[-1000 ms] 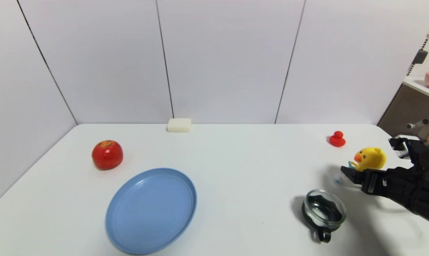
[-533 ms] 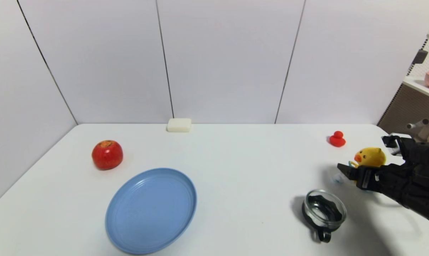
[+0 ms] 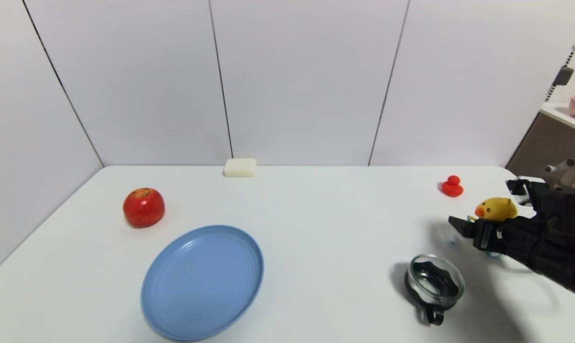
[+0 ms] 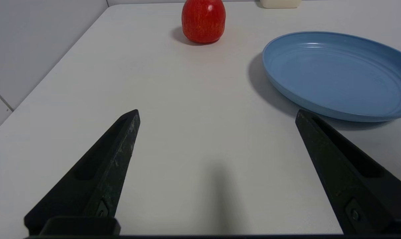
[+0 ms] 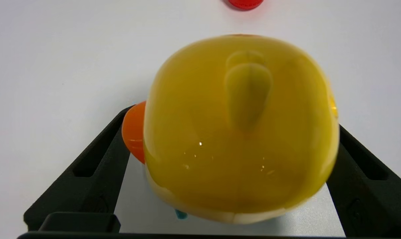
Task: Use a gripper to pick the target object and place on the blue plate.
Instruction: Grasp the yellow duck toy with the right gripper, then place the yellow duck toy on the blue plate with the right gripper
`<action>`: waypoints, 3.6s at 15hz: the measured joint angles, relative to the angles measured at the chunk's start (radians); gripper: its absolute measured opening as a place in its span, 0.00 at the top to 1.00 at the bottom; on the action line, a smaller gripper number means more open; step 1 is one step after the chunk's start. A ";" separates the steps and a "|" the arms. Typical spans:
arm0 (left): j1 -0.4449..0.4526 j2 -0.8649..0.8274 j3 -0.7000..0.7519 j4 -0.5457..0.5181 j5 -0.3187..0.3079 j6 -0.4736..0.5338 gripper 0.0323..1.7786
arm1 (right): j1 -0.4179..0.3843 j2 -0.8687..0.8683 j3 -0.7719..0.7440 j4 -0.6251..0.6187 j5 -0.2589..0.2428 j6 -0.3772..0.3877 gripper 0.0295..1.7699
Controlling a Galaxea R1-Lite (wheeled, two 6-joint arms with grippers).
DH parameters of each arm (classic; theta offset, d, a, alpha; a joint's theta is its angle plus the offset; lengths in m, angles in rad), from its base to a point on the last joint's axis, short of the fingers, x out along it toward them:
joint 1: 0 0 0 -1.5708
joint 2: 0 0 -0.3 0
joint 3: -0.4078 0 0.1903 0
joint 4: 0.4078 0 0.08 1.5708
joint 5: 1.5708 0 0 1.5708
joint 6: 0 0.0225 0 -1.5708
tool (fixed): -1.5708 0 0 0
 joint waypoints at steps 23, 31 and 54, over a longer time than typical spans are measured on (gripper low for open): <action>0.000 0.000 0.000 0.000 0.000 0.000 0.05 | 0.010 -0.108 -0.150 0.147 0.007 -0.004 0.55; 0.000 0.000 0.000 0.000 0.001 0.000 0.05 | 0.262 -0.116 -0.596 0.453 0.009 -0.002 0.55; 0.000 0.000 0.000 0.000 0.000 0.000 0.05 | 1.119 0.417 -0.959 0.346 -0.064 0.041 0.55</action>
